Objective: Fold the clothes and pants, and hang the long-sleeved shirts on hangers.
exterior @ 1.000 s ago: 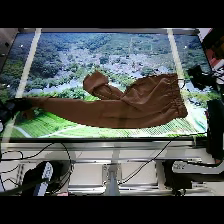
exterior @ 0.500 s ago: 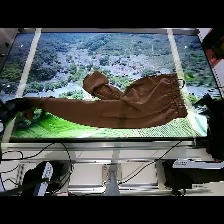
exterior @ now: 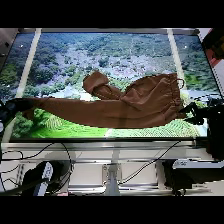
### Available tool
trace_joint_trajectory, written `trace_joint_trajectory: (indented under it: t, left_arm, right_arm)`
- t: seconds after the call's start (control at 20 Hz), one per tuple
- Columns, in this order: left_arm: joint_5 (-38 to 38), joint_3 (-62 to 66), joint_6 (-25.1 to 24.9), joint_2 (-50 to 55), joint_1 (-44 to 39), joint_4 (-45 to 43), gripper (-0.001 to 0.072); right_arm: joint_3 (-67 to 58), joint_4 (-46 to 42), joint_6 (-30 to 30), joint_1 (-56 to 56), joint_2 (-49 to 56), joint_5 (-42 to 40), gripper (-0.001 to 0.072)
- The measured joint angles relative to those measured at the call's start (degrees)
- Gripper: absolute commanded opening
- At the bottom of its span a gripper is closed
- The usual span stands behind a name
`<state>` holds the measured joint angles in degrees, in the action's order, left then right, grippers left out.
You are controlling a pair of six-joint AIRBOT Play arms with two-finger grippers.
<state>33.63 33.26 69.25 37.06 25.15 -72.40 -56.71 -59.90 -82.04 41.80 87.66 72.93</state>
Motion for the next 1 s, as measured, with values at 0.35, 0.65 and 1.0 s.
trace_joint_trajectory:
  t: [0.35,0.65,1.0]
  left_arm:
    - [-0.2,0.0,0.0,0.0,0.0,0.0,0.0018]
    - [-8.2,0.0,6.3,2.6,0.0,0.1,0.0014]
    - [-13.5,0.0,23.8,17.6,-0.2,0.7,0.0018]
  right_arm:
    - [0.9,3.2,-0.7,-4.2,0.5,-7.8,0.0029]
    - [-2.9,5.7,1.1,-5.0,-2.8,-10.1,0.0030]
    - [-8.9,5.4,1.9,-5.2,-8.4,-8.0,0.0029]
